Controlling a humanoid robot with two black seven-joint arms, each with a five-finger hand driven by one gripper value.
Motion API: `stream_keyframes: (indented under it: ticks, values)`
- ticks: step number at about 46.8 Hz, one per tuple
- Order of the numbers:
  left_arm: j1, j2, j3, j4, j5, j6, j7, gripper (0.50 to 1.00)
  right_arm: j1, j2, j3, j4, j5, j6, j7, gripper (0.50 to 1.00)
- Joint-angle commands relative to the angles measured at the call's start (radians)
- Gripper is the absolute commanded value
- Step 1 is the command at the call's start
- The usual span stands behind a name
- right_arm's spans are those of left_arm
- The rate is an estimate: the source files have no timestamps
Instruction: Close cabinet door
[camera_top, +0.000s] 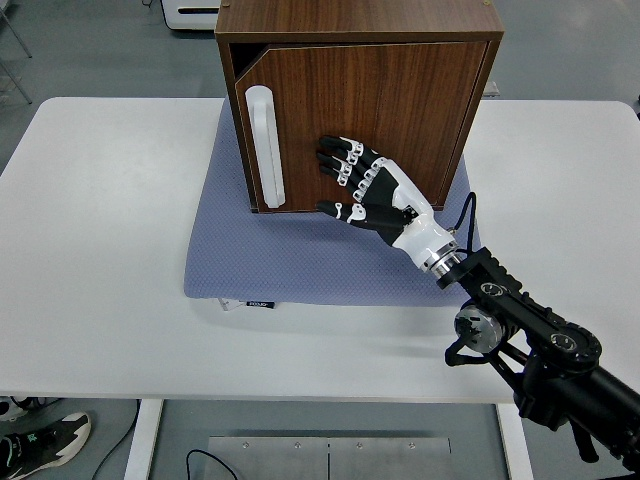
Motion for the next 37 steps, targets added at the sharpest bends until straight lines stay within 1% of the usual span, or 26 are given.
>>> stream_keyframes:
  ticks: [1, 14, 20, 27, 33, 37]
  values:
    - [0.0, 0.0, 0.0, 0.0, -0.001, 0.0, 0.0, 1.0, 0.008, 0.0, 0.013, -0.005, 0.004, -0.01, 0.0, 1.0]
    - [0.0, 0.0, 0.0, 0.0, -0.001, 0.0, 0.0, 1.0, 0.008, 0.0, 0.042, -0.01, 0.041, -0.067, -0.012, 1.0]
    - [0.0, 0.0, 0.0, 0.0, -0.001, 0.0, 0.0, 1.0, 0.006, 0.0, 0.042, -0.007, 0.041, -0.067, -0.011, 1.0]
    - [0.0, 0.0, 0.0, 0.0, -0.001, 0.0, 0.0, 1.0, -0.002, -0.003, 0.031, 0.005, 0.035, -0.032, -0.003, 1.0]
    - [0.0, 0.0, 0.0, 0.0, -0.001, 0.0, 0.0, 1.0, -0.024, -0.015, 0.031, 0.007, 0.027, 0.054, 0.004, 1.0]
    - [0.0, 0.0, 0.0, 0.0, 0.001, 0.0, 0.0, 1.0, -0.034, -0.041, 0.031, 0.016, 0.027, 0.095, 0.031, 1.0]
